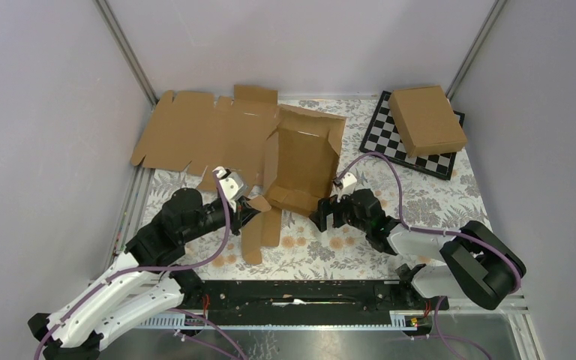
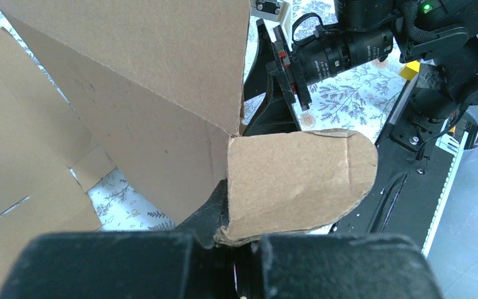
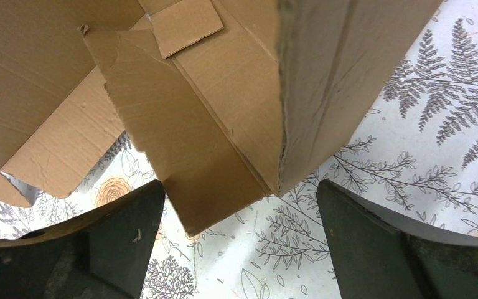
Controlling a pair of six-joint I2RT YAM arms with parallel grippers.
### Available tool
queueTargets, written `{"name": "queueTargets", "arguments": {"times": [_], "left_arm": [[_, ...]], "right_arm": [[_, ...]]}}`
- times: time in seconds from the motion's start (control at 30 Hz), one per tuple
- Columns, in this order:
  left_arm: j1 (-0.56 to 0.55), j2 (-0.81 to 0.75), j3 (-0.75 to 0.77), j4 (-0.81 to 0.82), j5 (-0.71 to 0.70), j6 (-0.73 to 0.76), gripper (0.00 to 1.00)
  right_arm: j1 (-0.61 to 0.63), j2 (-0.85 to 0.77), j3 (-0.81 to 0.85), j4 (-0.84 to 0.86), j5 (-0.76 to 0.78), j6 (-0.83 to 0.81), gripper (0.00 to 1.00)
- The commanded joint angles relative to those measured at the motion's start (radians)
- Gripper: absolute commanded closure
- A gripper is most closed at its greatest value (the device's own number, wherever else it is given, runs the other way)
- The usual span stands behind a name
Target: Fold the paper box
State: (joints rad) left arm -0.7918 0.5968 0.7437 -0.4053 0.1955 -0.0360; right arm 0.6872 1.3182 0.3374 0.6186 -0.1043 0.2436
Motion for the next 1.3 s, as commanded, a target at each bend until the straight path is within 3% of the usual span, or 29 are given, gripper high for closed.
{"name": "queueTargets", "arguments": {"times": [0.0, 0.4, 1.27], "left_arm": [[0.002, 0.009, 0.017, 0.054, 0.040, -0.013, 1.00], [0.002, 0.018, 0.015, 0.053, 0.038, -0.012, 1.00], [0.002, 0.036, 0.015, 0.056, 0.041, -0.008, 1.00]], "right_arm": [[0.005, 0.002, 0.025, 0.029, -0.051, -0.002, 0.00], [0.005, 0.052, 0.066, -0.047, -0.084, -0.030, 0.00], [0.006, 0.075, 0.133, -0.106, 0.263, -0.053, 0.01]]}}
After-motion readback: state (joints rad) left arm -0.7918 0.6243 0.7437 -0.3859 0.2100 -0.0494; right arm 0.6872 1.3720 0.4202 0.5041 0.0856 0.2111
